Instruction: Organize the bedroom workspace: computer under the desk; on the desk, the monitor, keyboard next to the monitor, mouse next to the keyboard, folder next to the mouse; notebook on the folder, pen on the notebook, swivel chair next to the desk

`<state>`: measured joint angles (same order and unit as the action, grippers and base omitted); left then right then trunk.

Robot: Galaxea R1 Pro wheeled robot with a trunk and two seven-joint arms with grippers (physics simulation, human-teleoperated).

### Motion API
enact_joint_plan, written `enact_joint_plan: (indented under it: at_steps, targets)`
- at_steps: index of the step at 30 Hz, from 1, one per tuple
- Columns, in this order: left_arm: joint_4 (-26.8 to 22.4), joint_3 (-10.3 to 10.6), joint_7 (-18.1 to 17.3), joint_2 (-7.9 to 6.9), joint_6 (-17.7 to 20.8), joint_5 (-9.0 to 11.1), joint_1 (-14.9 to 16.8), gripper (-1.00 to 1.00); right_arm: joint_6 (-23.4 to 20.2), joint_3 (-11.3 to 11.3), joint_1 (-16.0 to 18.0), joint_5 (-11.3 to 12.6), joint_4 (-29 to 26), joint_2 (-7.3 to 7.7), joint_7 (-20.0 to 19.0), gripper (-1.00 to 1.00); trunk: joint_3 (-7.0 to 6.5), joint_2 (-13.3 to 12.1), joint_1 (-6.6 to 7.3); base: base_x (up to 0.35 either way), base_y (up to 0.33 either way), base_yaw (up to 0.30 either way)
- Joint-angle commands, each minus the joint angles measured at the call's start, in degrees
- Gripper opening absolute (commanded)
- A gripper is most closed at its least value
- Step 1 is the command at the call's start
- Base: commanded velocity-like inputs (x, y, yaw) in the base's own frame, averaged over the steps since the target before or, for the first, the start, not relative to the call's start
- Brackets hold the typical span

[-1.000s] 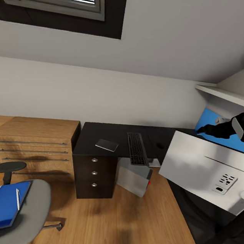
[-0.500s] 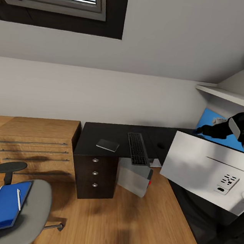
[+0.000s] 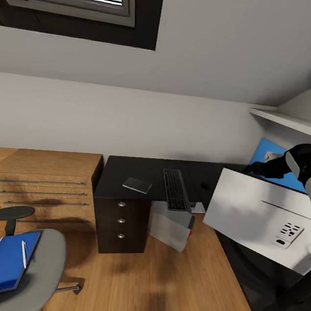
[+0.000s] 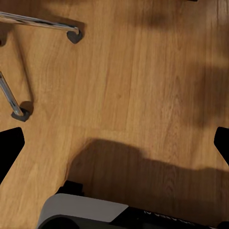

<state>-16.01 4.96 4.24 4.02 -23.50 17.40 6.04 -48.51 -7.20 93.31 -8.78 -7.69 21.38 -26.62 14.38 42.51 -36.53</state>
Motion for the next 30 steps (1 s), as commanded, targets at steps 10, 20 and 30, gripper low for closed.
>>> enact_joint_plan:
  at_steps: [10, 20, 30]
  targets:
    - [0.0, 0.4, 0.3, -0.05, -0.2, 0.4, 0.0, 1.0, -0.1, -2.7, 0.0, -0.8, 0.3, -0.01, -1.9, 1.0, 0.09, 0.1, -0.01, -0.016, 0.0, 0.0]
    - [0.0, 0.5, 0.2, -0.06, -0.2, 0.4, 0.0, 1.0, -0.1, -2.9, 0.0, -0.9, 0.9, -0.26, -1.9, 1.0, 0.09, 0.1, -0.01, -0.125, 0.0, 0.0]
    - [0.0, 0.4, 0.2, -0.06, -0.2, 0.4, 0.0, 1.0, -0.1, -2.9, 0.0, -0.9, 0.9, -0.29, -1.9, 1.0, 0.09, 0.1, -0.01, -0.068, 0.0, 0.0]
